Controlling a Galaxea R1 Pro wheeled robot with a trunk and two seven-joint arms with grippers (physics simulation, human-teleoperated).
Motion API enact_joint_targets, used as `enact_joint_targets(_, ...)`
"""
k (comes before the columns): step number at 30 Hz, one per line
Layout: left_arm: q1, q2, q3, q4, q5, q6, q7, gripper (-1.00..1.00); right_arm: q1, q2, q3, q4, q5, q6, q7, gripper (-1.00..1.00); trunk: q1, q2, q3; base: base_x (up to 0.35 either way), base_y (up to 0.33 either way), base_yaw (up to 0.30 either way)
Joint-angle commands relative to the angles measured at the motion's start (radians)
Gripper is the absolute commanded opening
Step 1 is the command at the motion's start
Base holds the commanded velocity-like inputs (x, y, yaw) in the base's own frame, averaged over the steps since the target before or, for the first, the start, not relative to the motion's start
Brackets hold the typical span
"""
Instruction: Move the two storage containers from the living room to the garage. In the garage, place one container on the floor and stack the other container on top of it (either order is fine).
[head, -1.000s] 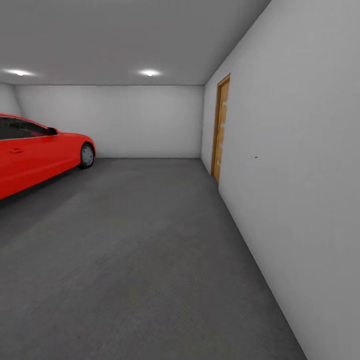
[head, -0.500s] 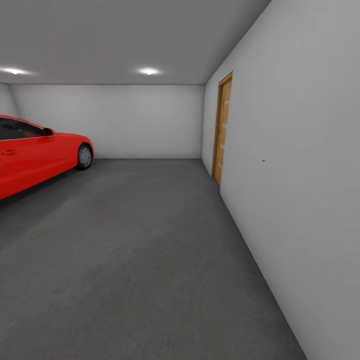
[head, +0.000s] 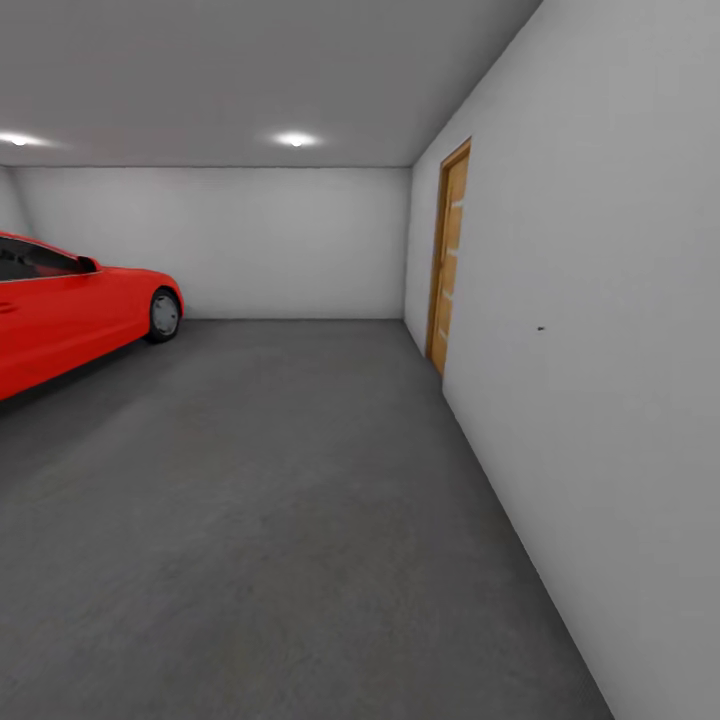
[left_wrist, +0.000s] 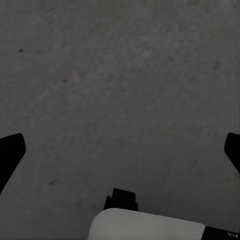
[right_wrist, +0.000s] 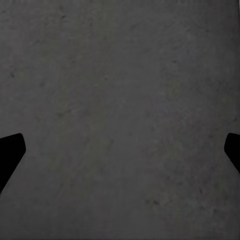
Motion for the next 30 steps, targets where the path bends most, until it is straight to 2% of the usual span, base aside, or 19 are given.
enact_joint_targets(1, 0.0, -0.001, 0.003, -0.001, 0.0, -0.001, -0.001, 1.0, -0.001, 0.001, -0.004, 0.001, 0.01, -0.003, -0.002, 1.0, 0.001, 0.0, -0.001, 0.327, 0.0, 0.0)
enact_joint_targets(11, 0.0, -0.001, 0.005, -0.001, 0.0, 0.0, -0.003, 1.0, -0.001, 0.001, -0.004, 0.001, 0.01, -0.003, -0.002, 1.0, 0.001, 0.0, -0.001, 0.327, 0.064, 0.0)
enact_joint_targets(30, 0.0, -0.001, 0.005, 0.0, 0.0, 0.002, 0.0, 1.0, -0.001, 0.001, -0.004, 0.001, 0.01, -0.003, -0.002, 1.0, 0.001, 0.0, -0.001, 0.323, 0.146, 0.0)
